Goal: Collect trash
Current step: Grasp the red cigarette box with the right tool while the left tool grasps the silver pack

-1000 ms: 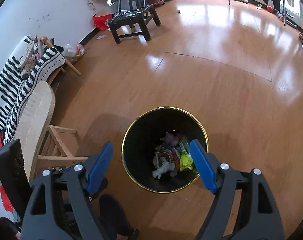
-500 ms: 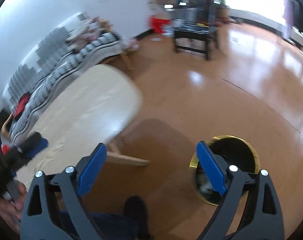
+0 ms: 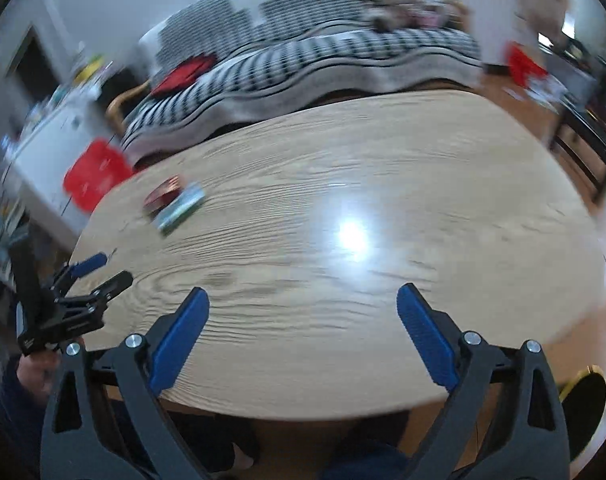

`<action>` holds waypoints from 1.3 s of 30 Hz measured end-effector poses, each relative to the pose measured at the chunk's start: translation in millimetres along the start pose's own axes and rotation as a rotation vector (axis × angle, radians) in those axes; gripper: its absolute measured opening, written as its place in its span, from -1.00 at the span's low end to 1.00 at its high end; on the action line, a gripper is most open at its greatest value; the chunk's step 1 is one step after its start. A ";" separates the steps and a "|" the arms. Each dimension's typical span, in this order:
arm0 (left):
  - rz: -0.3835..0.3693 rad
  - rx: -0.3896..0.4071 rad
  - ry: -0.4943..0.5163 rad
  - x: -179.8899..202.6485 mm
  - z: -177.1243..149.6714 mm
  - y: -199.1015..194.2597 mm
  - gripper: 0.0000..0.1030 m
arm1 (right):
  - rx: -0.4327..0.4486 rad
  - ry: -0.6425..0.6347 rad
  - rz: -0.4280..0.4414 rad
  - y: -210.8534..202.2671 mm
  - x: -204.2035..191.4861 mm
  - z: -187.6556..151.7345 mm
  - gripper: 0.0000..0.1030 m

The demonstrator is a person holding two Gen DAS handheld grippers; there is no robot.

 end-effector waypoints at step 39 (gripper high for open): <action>-0.012 -0.123 0.130 -47.8 43.2 135.0 0.26 | -0.180 -0.224 0.089 139.7 -96.9 17.8 0.79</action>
Point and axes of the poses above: each gripper's, at about its wrist camera, not at the fingertips, and y roughly the way its jaws point, x to its right, z to its top, the point moved 2 cm from there along y, roughly the way its jaws point, and after that the axes turned 6 degrees about y, right-handed, at the moved point
